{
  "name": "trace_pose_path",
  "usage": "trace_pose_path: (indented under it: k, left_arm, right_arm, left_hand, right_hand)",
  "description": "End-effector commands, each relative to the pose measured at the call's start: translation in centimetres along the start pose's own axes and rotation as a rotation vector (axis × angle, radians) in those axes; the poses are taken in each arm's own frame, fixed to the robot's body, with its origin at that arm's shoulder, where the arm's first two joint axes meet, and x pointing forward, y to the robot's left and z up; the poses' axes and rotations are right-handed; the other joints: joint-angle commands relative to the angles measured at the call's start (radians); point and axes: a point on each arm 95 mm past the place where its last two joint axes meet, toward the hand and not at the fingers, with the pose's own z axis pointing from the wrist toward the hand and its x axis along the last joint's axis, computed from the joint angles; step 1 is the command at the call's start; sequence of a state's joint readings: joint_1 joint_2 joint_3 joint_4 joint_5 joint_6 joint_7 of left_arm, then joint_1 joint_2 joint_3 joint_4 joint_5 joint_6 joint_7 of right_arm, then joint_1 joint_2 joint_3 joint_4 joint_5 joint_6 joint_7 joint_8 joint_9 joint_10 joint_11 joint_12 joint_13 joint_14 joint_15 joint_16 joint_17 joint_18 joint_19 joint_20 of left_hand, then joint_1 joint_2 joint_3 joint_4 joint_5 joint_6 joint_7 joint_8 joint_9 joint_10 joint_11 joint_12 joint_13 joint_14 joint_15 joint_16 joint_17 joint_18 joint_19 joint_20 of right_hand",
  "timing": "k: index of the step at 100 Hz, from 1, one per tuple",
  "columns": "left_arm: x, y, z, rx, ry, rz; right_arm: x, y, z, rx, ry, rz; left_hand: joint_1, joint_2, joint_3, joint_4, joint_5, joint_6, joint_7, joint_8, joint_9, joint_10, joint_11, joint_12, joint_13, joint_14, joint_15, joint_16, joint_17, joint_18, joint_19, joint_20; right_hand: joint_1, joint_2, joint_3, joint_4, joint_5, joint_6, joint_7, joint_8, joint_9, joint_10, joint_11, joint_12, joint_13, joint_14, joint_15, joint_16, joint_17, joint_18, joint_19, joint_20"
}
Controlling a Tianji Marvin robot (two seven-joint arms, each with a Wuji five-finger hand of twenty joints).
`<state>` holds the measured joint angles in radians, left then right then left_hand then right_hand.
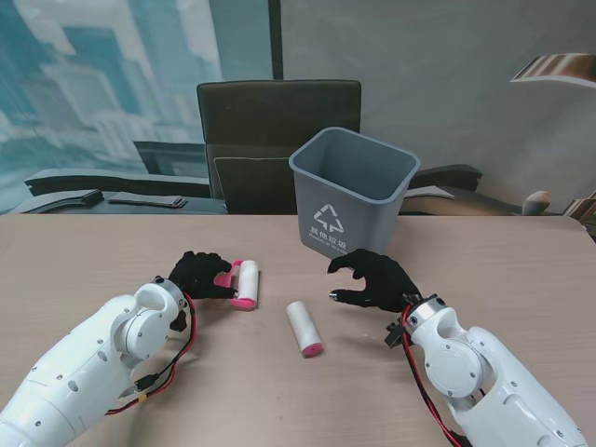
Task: Replace a lint-roller refill
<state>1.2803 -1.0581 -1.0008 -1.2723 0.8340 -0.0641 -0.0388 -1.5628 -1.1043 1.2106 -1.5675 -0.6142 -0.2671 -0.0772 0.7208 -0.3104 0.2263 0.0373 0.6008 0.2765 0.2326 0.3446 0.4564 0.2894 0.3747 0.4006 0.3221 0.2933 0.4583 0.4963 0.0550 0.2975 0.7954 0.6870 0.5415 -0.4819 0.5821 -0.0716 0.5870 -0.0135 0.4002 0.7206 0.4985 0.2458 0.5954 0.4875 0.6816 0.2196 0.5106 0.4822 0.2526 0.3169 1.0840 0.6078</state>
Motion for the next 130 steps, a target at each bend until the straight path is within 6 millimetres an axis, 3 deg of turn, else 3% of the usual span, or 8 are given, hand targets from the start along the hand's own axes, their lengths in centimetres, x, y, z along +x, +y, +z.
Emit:
trace_pose_path:
  k: [1,19,33,48,71,85,103,130]
  left_arm:
    - [-0.3,0.3,0.3,-0.034,-0.013,-0.006]
    - [-0.2,0.7,0.9,-0.051,-0.015,-0.016]
    - [0.0,0.9,1.0,-0.057,-0.015,-0.021]
    - [0.3,1.3,1.0,-0.064,-0.021,-0.033]
    - [0.9,1.7,1.3,-0.051,-0.024,-0.055]
    - [1.3,1.7,1.3,-0.026,-0.028,-0.069]
    - [2.0,1.6,0.3,0.038,-0.035,-0.093]
    - [3.2,0.6,-2.2,0.173,-0.009,-0.113]
  right_arm:
    - [0.2,-0.2,0.0,0.014,0.005,0.0]
    - [0.2,-0.2,0.0,0.014,0.007,-0.001]
    - [0.2,-0.2,0.0,0.014,0.008,-0.002]
    - [0.2,-0.3,0.0,0.016,0.012,0.0]
    - [0.3,-0.4,0.0,0.019,0.015,0.006]
    - [0.3,-0.5,0.1,0.016,0.016,0.007]
    - [0.4,-0.6,0.1,0.011,0.018,0.017]
    - [1.2,-1.1,0.5,0.011,0.025,0.064]
  left_hand:
    - [0.05,0.038,0.009,0.029,0.024,0.018,0.003,0.011,0.02,0.036,-0.016,-0.027,-0.03,0.023,-0.01,0.006,-0.013,0.02,-0.028,0.021]
    - [0.106,0.067,0.035,0.06,0.076,0.026,0.02,0.016,0.062,0.04,-0.001,-0.024,-0.001,0.035,0.009,0.014,0.003,0.028,-0.014,0.029]
    - [0.105,0.03,0.177,0.169,0.154,-0.003,0.105,0.053,0.163,0.03,0.04,-0.011,0.076,0.048,0.068,0.035,0.03,0.041,0.034,0.037]
    - [0.14,-0.129,0.438,0.129,0.189,-0.07,0.314,0.04,0.296,0.01,0.108,0.011,0.196,0.058,0.17,0.062,0.081,0.056,0.144,0.03]
    - [0.217,-0.188,0.631,0.154,0.207,-0.115,0.522,-0.01,0.452,-0.015,0.112,0.122,0.307,0.057,0.276,0.074,0.147,0.063,0.27,0.014]
    - [0.274,-0.163,0.64,0.194,0.214,-0.145,0.649,0.056,0.582,-0.035,0.156,0.191,0.43,0.067,0.38,0.11,0.23,0.07,0.386,0.016]
    - [0.326,-0.145,0.609,0.211,0.171,-0.154,0.717,0.155,0.577,-0.036,0.254,0.319,0.44,0.102,0.477,0.179,0.243,0.068,0.454,-0.006]
    - [0.332,-0.146,0.608,0.206,0.148,-0.149,0.725,0.191,0.569,-0.034,0.27,0.403,0.436,0.107,0.51,0.224,0.239,0.065,0.473,-0.007]
  right_hand:
    - [0.009,0.04,-0.024,0.043,0.01,-0.01,-0.002,0.004,0.002,0.01,-0.015,-0.006,0.017,-0.047,0.02,0.008,-0.003,0.005,0.021,0.008]
    - [0.009,0.04,-0.025,0.043,0.011,-0.01,-0.002,0.004,0.002,0.009,-0.016,-0.006,0.017,-0.047,0.02,0.008,-0.003,0.005,0.021,0.009]
    - [0.009,0.041,-0.026,0.043,0.013,-0.009,-0.001,0.005,0.004,0.01,-0.015,-0.006,0.018,-0.047,0.02,0.008,-0.003,0.005,0.021,0.008]
    - [0.01,0.04,-0.026,0.043,0.013,-0.009,-0.001,0.005,0.006,0.01,-0.015,-0.006,0.018,-0.048,0.021,0.008,-0.002,0.005,0.021,0.009]
    - [0.01,0.043,-0.027,0.043,0.015,-0.009,0.0,0.005,0.013,0.01,-0.013,-0.005,0.023,-0.046,0.022,0.009,-0.001,0.006,0.022,0.009]
    - [0.013,0.045,-0.027,0.043,0.009,-0.005,-0.003,0.004,0.023,0.008,-0.01,-0.004,0.028,-0.046,0.024,0.01,0.0,0.006,0.022,0.009]
    - [0.014,0.05,-0.028,0.044,-0.005,0.037,-0.014,-0.001,0.043,0.011,-0.006,-0.003,0.045,-0.045,0.031,0.012,0.007,0.007,0.027,0.01]
    - [0.005,0.089,-0.029,0.044,-0.004,0.174,-0.083,-0.052,0.064,0.025,0.003,0.0,0.067,-0.04,0.042,0.015,0.019,0.009,0.033,0.01]
